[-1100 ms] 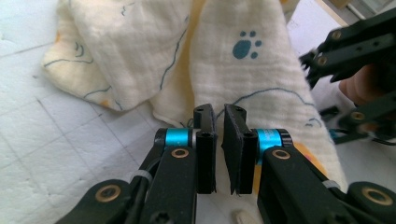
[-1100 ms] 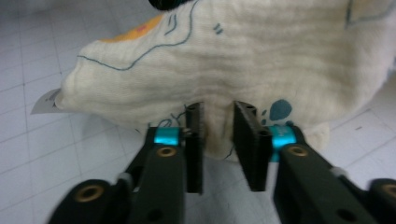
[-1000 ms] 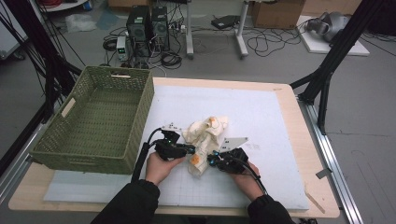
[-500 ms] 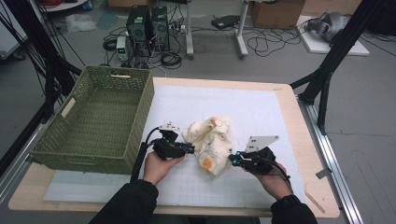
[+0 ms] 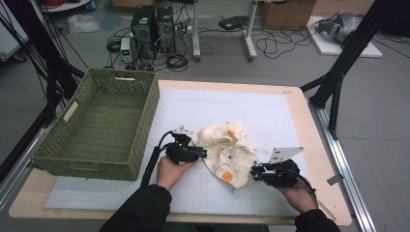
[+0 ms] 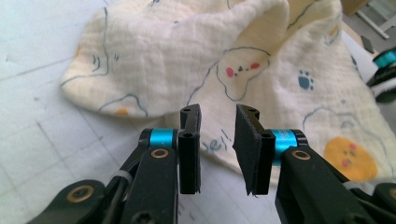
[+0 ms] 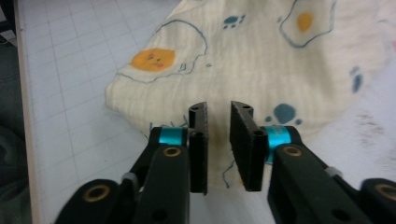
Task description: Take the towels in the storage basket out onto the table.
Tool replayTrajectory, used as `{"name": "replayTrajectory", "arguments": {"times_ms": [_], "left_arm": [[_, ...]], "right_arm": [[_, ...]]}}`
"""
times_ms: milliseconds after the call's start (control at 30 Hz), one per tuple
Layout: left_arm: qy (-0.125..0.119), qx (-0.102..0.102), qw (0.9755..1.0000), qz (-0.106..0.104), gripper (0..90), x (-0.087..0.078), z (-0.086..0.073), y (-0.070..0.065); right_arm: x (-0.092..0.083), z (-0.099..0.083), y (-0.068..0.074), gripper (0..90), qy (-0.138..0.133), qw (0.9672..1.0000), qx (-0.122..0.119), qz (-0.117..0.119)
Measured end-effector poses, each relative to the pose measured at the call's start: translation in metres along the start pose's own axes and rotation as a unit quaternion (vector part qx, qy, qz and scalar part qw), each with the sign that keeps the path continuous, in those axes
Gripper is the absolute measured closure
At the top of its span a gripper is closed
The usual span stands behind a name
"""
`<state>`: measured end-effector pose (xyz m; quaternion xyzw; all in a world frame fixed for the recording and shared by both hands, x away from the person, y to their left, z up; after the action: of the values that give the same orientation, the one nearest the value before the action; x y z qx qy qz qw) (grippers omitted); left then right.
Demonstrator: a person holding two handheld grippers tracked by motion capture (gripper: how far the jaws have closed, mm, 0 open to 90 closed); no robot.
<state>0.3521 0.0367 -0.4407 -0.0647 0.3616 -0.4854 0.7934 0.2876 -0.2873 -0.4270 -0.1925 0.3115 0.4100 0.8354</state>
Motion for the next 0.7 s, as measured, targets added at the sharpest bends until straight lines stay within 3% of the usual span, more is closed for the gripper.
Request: {"name": "replayTrajectory", "arguments": {"times_ms": [233,433,700], "left_arm": [[0.040,0.028,0.9979,0.043,69.1,0.019,0.003,0.000],[0.051,0.075,0.9926,0.080,82.4,0.020,0.002,-0.004],[0.053,0.075,0.9927,0.078,89.3,0.018,0.003,-0.002]], "right_arm": [[0.013,-0.004,0.006,63.4,0.005,1.0000,0.003,0.007],[0.016,-0.009,0.008,59.4,0.010,0.9999,0.000,0.010],[0.021,-0.011,0.008,60.2,0.014,0.9998,0.003,0.011]]}}
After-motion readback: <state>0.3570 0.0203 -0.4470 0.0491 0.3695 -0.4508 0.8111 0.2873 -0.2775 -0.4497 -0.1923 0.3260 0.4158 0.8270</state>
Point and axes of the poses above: each handheld gripper's, and its own axes: x roughly forward along the jaws, z roughly out of its top, y roughly to its left, the point moved 1 cm from there along x, roughly forward along the jaws, and after that the axes turned 10 degrees about -z, right-handed, at the moved point
